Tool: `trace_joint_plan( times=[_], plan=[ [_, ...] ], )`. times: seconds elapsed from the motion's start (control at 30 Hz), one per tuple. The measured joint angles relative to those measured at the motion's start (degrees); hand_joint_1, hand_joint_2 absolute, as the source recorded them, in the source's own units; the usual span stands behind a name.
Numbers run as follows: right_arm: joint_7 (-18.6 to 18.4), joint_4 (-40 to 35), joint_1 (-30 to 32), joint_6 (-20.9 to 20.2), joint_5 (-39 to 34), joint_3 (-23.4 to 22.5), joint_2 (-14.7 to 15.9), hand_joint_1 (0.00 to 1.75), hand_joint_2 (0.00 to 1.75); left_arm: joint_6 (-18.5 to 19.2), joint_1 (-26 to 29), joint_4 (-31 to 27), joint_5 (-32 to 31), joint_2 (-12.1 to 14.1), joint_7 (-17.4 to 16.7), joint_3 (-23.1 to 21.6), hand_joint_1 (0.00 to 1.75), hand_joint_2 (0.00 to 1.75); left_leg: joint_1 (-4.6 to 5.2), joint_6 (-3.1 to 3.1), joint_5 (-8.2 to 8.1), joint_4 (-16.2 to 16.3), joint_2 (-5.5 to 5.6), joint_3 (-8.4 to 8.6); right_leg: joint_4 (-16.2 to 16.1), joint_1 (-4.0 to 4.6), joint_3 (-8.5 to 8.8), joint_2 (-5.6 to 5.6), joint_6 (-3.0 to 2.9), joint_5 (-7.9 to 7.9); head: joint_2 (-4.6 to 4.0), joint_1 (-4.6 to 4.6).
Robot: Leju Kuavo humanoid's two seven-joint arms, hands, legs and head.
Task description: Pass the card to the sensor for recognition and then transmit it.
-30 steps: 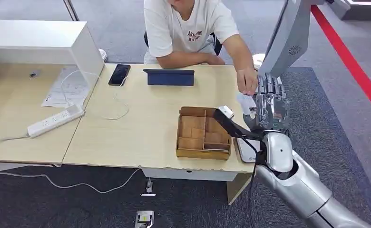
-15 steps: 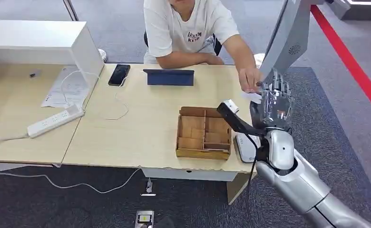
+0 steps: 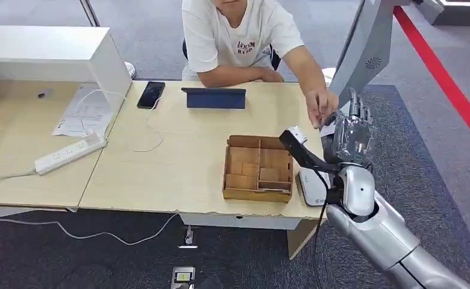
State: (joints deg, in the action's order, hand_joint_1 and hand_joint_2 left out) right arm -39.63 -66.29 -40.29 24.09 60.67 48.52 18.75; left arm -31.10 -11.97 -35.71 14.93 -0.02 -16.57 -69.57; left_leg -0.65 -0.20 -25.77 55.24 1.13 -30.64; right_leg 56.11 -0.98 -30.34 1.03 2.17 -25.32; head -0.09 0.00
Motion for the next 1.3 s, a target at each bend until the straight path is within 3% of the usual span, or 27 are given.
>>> trace_joint_plan(
  times=[0.5,0.73,0.9,1.3],
  plan=[
    [0.0,1.0,2.1,1.1,-3.7,0.4,1.0,1.75,1.75,0.4,0.1,0.8,1.2,-0.3,0.4,0.0,0.00,1.75,0.00,0.00,0.00,0.0,0.00,0.00,0.0,0.00,0.00,0.00,0.00,0.00,0.00,0.00],
    [0.0,2.0,4.0,-0.8,-9.0,1.0,2.0,1.75,1.75,-0.2,0.8,1.3,4.2,-0.6,1.7,0.6,0.00,1.75,0.00,0.00,0.00,0.0,0.01,-0.01,0.0,0.00,0.00,0.00,0.00,0.00,0.00,0.02],
    [0.0,4.7,4.7,0.0,-15.0,2.7,2.3,1.75,1.75,-1.8,1.0,1.3,6.6,-0.5,2.3,0.9,0.00,1.75,0.01,0.00,-0.01,0.0,0.01,-0.03,0.0,0.00,-0.01,0.01,0.00,0.00,0.00,0.02],
    [0.0,10.1,3.4,-0.1,-20.1,7.7,0.7,1.75,1.75,-3.9,2.0,1.2,9.7,-0.3,4.4,1.0,0.00,1.75,0.00,0.00,0.00,0.0,0.02,-0.03,0.0,0.01,0.01,0.00,0.00,0.00,0.00,0.00]
  ],
)
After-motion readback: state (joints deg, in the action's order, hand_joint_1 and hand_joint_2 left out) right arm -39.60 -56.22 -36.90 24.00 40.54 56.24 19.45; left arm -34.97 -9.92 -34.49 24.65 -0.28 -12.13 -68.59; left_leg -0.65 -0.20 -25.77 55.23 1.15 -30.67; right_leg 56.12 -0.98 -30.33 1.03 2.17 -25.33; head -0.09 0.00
